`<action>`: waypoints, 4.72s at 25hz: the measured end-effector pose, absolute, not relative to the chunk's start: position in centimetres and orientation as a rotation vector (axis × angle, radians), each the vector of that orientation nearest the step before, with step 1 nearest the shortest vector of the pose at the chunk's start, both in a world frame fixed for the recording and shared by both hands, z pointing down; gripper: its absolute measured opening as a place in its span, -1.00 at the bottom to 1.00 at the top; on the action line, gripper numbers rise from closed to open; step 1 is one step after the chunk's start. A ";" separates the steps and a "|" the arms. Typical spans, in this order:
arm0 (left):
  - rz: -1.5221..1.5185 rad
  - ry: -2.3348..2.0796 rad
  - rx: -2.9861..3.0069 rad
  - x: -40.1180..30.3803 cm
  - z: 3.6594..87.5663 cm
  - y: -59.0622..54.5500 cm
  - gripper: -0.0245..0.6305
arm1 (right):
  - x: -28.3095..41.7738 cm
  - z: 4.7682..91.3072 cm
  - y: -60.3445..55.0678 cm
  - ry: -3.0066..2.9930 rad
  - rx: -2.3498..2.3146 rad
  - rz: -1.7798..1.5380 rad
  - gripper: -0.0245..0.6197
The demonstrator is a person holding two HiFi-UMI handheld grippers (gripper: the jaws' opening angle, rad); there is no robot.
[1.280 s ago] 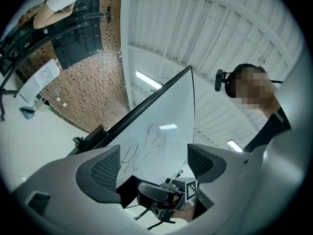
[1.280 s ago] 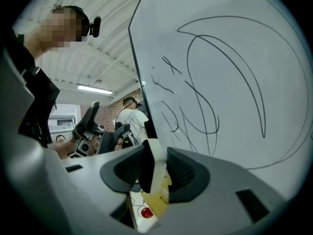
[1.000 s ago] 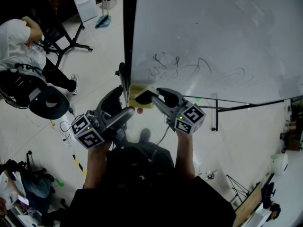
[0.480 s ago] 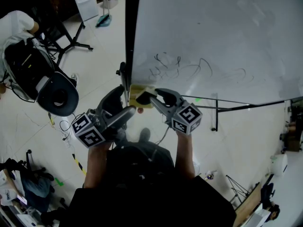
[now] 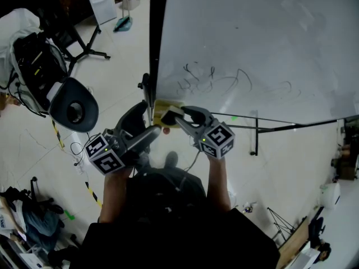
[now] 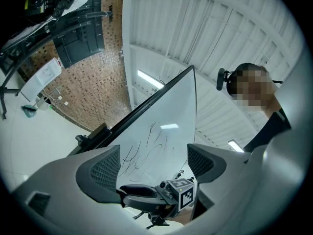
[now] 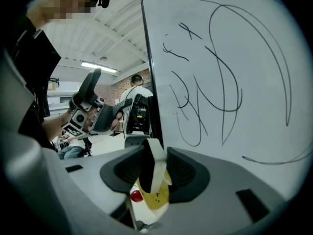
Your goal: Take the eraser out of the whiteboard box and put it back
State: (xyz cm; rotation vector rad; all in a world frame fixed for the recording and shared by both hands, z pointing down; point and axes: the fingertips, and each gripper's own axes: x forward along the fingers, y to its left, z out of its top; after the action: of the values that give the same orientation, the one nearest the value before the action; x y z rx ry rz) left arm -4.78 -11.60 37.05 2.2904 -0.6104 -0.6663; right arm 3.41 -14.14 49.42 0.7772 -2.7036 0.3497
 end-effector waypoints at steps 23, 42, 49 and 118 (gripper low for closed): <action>-0.672 -0.635 2.275 -5.4 37.4 -11.8 0.38 | 2.2 52.2 -13.8 -2.636 0.700 0.305 -0.42; -0.672 -0.645 2.266 -5.6 37.7 -11.8 0.38 | 1.5 54.4 -13.3 -2.567 0.651 0.219 -0.42; -0.672 -0.646 2.264 -5.6 37.7 -11.8 0.38 | 1.5 54.8 -13.2 -2.552 0.641 0.205 -0.41; -0.655 -0.645 2.261 -4.6 38.0 -11.5 0.38 | 1.6 52.8 -13.2 -2.595 0.705 0.107 -0.27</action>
State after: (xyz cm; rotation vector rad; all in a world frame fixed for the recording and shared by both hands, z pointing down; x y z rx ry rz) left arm -4.63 -11.48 37.98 2.2615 -0.6447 -0.6548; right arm 1.59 -13.17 52.84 0.7047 -2.5954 0.1067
